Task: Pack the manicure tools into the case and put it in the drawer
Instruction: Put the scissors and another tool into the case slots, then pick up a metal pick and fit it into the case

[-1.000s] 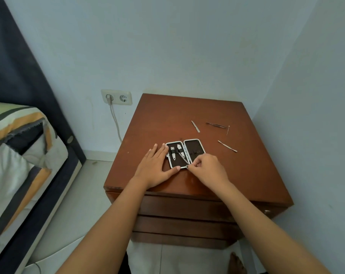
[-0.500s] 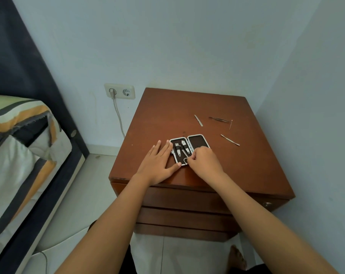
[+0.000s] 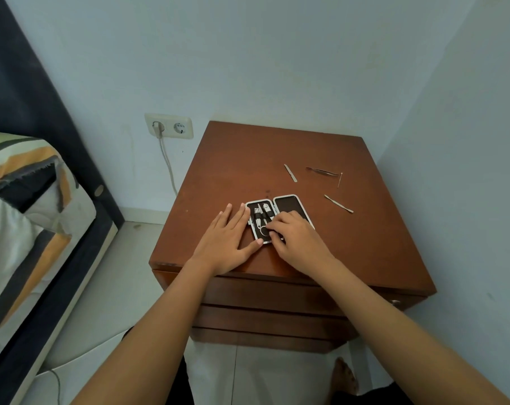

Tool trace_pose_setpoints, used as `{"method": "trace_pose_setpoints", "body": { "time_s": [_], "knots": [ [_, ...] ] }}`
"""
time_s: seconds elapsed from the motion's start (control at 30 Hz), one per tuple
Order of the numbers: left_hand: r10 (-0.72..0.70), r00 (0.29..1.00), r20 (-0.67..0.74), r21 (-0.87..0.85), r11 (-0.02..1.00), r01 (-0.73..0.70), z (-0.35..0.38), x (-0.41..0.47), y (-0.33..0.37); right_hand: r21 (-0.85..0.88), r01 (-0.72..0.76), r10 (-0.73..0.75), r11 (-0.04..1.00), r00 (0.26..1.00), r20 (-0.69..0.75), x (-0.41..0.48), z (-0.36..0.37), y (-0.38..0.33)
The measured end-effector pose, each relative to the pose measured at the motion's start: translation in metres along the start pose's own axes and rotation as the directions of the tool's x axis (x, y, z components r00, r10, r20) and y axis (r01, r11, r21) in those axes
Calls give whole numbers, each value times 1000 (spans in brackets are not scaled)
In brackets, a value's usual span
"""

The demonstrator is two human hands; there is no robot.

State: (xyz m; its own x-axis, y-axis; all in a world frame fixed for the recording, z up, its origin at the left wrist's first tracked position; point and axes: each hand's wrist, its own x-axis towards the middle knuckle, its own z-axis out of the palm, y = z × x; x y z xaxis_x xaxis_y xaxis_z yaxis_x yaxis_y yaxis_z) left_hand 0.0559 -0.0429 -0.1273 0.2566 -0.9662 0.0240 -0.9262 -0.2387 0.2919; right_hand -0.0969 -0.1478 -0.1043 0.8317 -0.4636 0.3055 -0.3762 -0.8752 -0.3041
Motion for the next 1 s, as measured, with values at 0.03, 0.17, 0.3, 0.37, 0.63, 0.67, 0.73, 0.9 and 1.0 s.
{"method": "trace_pose_setpoints", "body": {
  "time_s": [0.03, 0.17, 0.3, 0.37, 0.63, 0.67, 0.73, 0.9, 1.0],
  "knots": [
    [0, 1000, -9, -6, 1000, 0, 0, 0, 0, 65, -19, 19, 998, 1000, 1, 4, -3, 4],
    [-21, 999, -39, -23, 1000, 20, 2, 0, 0, 190, -205, 228, 960, 968, -105, 36, -23, 53],
    [-28, 998, -56, -16, 999, 27, 3, 1, 1, 49, -449, 451, 892, 890, -70, 72, -37, 110],
    [-33, 997, -63, -24, 999, 32, 2, 1, 1, -32, -485, 485, 874, 874, -28, 86, -36, 125],
    [-43, 997, -67, -46, 998, 40, 0, 1, 2, -93, -502, 494, 860, 864, -95, 98, -27, 129],
    [-43, 997, -66, -47, 998, 40, 0, 1, 2, -107, -482, 474, 870, 876, -93, 97, -27, 127],
    [-42, 997, -66, -51, 998, 39, -1, 1, 3, -135, -447, 440, 884, 894, -81, 93, -28, 121],
    [-50, 997, -56, -56, 997, 47, -3, -1, 4, 170, -401, 425, 900, 893, -147, 83, -44, 99],
    [-53, 997, -53, -59, 997, 50, -4, -1, 5, 382, -367, 435, 848, 894, -105, 74, -58, 83]
  ]
}}
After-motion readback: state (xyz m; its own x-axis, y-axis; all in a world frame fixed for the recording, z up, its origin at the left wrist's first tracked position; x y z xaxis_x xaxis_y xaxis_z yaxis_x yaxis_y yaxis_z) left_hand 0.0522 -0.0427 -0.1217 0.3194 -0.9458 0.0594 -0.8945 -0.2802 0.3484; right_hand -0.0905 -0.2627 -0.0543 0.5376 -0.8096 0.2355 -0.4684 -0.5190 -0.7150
